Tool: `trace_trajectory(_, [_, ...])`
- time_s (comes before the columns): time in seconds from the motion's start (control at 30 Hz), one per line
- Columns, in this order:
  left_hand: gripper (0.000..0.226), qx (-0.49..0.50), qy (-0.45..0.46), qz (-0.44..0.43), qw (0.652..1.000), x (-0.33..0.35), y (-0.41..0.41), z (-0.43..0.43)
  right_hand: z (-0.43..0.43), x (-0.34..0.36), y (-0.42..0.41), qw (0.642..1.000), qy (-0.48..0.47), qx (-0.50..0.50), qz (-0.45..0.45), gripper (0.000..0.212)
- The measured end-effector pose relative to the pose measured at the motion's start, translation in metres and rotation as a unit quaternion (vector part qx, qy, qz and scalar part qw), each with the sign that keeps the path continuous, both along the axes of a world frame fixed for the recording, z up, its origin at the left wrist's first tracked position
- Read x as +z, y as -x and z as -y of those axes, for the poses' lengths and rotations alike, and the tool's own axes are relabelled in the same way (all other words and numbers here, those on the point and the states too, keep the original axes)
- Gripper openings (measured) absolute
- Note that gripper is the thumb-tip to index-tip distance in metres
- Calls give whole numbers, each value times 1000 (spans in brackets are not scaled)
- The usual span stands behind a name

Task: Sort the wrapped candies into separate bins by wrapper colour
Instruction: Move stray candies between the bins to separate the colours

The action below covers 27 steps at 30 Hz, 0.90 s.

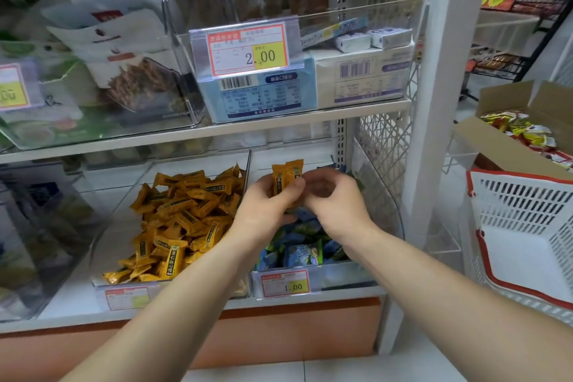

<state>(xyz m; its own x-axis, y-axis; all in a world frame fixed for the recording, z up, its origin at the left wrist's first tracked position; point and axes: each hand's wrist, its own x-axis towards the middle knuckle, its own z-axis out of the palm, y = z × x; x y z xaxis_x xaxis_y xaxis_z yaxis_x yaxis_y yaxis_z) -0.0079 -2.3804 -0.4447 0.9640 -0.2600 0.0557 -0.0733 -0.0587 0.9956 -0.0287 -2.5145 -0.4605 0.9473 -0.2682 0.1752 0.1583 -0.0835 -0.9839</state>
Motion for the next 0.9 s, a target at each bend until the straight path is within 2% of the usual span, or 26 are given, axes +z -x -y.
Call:
trace_trajectory(0.13, [19, 34, -63, 43, 997, -1, -4, -9, -3, 1, 0, 999, 4, 47, 3, 20])
trace_trajectory(0.23, [7, 60, -141, 107, 982, 6, -16, -28, 7, 3, -7, 996, -4, 87, 4, 24])
trace_trajectory(0.33, [15, 125, -294, 189, 929, 15, -36, -65, 34, -6, -20, 996, 90, -17, 8, 21])
trace_trajectory(0.4, [28, 163, -394, 194, 884, 14, -48, -91, 52, -17, -27, 983, 169, -68, -22, 19])
trace_trajectory(0.5, [38, 179, -519, 184, 815, 7, -62, -115, 62, -29, -39, 936, 336, -38, -103, 41])
trace_trajectory(0.6, [68, 189, -584, 196, 765, 5, -64, -118, 52, -34, -45, 849, 490, 34, -194, 63])
trace_trajectory(0.67, [68, 204, -550, 264, 765, 7, -58, -107, 45, -37, -49, 800, 525, 51, -285, 90])
trace_trajectory(0.73, [57, 172, -505, 318, 784, 5, -47, -90, 39, -40, -54, 777, 517, 51, -355, 115])
trace_trajectory(0.8, [47, 126, -485, 313, 807, -1, -35, -72, 35, -43, -61, 779, 494, 53, -381, 128])
trace_trajectory(0.9, [38, 90, -464, 239, 848, -17, -26, -59, 35, -49, -72, 818, 423, 71, -384, 129])
